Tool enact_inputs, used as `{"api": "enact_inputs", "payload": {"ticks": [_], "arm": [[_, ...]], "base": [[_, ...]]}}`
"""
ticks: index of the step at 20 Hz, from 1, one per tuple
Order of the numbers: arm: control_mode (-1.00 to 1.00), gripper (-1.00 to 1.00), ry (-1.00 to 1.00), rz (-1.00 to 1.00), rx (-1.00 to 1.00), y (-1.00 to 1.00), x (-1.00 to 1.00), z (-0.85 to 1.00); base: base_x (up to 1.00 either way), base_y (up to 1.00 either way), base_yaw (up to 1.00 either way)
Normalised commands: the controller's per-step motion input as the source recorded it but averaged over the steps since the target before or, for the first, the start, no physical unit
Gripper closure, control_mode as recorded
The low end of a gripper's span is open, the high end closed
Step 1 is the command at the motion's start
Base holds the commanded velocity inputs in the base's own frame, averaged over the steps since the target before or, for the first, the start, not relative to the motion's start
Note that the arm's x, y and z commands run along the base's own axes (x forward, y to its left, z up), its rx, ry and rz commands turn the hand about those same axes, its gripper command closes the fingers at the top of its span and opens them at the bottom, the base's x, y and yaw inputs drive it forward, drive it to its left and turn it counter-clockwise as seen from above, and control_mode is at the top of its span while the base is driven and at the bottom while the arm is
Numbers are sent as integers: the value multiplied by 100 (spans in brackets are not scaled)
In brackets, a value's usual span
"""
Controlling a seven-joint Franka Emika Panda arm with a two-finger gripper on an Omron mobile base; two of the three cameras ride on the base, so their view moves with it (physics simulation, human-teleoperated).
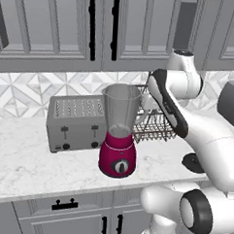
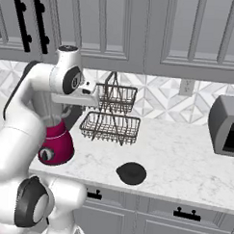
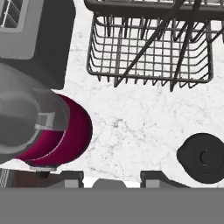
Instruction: Close the lid blender by securely placing the lid on top.
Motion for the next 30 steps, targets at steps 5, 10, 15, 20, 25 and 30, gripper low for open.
{"api": "enact_inputs", "payload": {"ticks": [5, 10, 15, 20, 25, 30], "arm": [[-100, -100, 0, -6, 6, -59, -34, -1], [-100, -100, 1, -23, 15, -100, -39, -14], [-100, -100, 8, -29, 5, -100, -13, -49], [-100, -100, 21, -28, 0, -75, 2, -80], [-100, -100, 25, -31, 0, -63, 3, -91], [-100, -100, 8, -19, 0, -19, 8, -45]], "base": [[0, 0, 0], [0, 0, 0], [0, 0, 0], [0, 0, 0], [0, 0, 0], [0, 0, 0]]}}
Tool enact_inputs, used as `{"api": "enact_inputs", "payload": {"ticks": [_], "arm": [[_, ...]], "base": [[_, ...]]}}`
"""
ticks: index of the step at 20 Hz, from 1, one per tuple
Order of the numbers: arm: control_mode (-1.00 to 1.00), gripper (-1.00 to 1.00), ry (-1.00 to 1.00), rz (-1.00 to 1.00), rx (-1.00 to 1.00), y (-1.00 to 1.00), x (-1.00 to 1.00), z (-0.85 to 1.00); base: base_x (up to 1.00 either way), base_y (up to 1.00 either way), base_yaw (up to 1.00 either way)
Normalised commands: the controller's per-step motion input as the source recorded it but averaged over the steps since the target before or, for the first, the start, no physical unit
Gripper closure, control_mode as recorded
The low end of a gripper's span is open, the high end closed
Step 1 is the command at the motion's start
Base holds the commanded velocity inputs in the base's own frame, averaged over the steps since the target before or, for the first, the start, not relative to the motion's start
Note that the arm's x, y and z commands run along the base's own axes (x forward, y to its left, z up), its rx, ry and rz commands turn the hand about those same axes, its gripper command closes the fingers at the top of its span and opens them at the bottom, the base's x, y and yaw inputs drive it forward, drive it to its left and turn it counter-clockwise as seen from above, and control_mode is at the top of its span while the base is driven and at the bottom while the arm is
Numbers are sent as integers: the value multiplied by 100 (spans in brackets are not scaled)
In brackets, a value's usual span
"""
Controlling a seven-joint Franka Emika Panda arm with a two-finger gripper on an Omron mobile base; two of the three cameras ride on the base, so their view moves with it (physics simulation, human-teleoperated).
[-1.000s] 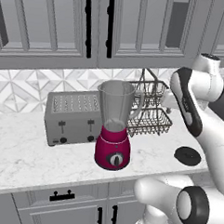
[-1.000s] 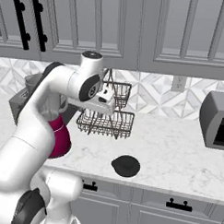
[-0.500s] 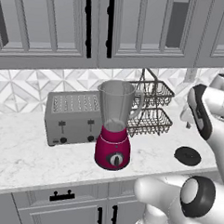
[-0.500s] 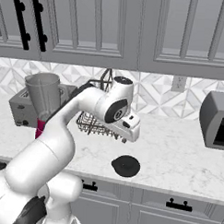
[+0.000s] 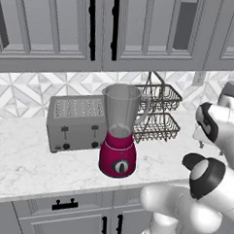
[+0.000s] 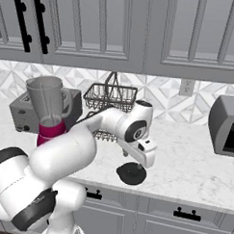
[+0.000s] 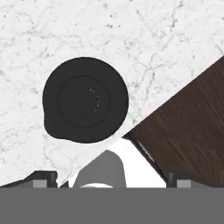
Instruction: Close the lid blender by securely placing the lid on top.
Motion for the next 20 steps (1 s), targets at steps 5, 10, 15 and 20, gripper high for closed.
{"api": "enact_inputs", "payload": {"ticks": [5, 10, 15, 20], "arm": [[-100, -100, 0, -2, 0, 0, 2, -29], [-100, -100, 0, 0, 0, 3, 0, -37], [-100, -100, 0, 0, 0, 14, 1, -35], [-100, -100, 0, 0, 0, 16, 12, -28]], "base": [[0, 0, 0], [0, 0, 0], [0, 0, 0], [0, 0, 0]]}}
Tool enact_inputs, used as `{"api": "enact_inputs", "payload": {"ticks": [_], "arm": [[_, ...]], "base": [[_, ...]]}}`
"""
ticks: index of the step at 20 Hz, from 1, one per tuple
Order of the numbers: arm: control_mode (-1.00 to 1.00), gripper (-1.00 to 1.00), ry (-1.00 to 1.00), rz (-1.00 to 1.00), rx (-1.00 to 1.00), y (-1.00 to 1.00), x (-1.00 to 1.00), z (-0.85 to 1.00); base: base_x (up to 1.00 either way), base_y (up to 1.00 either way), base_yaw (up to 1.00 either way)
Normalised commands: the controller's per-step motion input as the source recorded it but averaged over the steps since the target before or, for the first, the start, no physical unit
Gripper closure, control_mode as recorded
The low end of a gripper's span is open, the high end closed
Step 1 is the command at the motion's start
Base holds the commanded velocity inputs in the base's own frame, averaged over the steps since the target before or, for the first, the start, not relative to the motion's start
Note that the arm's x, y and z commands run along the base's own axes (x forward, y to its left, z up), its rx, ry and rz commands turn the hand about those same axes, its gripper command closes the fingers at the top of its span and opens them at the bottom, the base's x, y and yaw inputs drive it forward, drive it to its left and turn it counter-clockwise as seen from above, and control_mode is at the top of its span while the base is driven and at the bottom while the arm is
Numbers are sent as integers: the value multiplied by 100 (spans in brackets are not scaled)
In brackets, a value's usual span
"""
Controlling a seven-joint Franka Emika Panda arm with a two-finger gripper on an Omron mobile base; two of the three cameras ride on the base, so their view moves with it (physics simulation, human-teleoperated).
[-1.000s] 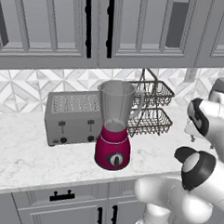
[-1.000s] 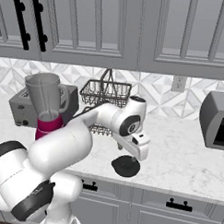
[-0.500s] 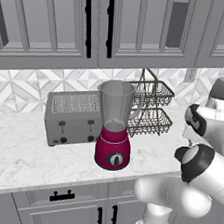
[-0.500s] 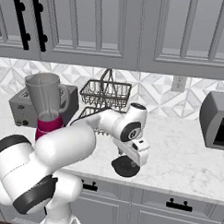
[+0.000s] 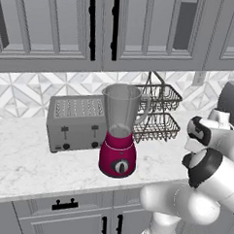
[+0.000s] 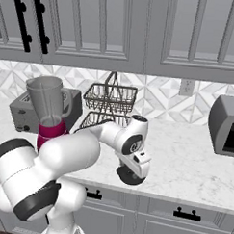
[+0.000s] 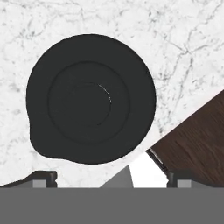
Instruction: Close the lid blender by securely placing the lid on top.
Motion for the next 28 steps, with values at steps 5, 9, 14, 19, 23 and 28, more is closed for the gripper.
{"api": "enact_inputs", "payload": {"ticks": [5, 9, 14, 19, 23, 28], "arm": [[-100, -100, -1, 0, 0, 6, 23, -11], [-100, -100, 0, 0, 0, -10, 26, -11], [-100, -100, 0, 0, 0, -24, 5, -10], [-100, -100, 0, 0, 0, 0, 0, -13], [-100, -100, 0, 0, 0, 0, 3, -9], [-100, -100, 0, 0, 0, 0, 5, -31]], "base": [[0, 0, 0], [0, 0, 0], [0, 0, 0], [0, 0, 0], [0, 0, 0], [0, 0, 0]]}}
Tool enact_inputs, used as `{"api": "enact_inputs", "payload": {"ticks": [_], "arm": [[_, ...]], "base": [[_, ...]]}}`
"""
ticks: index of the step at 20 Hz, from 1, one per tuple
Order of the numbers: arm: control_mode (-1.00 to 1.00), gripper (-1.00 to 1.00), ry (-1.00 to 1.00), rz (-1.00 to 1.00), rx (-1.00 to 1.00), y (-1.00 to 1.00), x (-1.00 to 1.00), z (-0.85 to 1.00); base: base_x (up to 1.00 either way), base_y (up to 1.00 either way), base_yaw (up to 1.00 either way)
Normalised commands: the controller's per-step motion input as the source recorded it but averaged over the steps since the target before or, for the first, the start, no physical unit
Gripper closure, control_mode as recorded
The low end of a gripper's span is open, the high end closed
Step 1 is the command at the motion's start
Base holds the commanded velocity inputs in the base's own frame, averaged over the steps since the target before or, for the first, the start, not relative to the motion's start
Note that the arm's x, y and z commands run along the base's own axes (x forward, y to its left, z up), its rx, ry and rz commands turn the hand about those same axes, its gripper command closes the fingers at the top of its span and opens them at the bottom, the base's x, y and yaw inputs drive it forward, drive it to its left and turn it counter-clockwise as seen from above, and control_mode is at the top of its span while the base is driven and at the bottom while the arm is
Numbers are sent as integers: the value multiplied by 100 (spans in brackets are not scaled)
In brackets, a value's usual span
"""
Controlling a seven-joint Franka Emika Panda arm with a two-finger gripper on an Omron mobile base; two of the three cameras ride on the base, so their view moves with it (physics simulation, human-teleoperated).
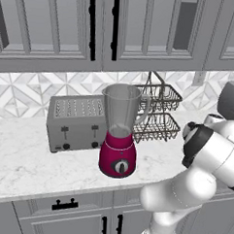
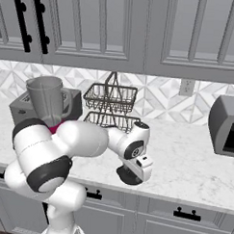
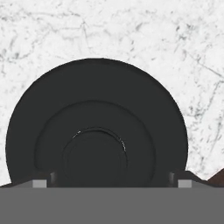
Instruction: Close the lid blender by securely placing the lid on top.
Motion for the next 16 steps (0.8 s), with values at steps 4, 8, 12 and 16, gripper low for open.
{"api": "enact_inputs", "payload": {"ticks": [4, 8, 12, 16], "arm": [[-100, -100, -4, 0, 0, 0, 19, -7], [-100, -100, 0, 0, 0, 0, 20, -1], [-100, -100, 0, 0, 0, 0, 10, -9], [-100, -100, 0, 0, 0, 0, 6, -17]], "base": [[0, 0, 0], [0, 0, 0], [0, 0, 0], [0, 0, 0]]}}
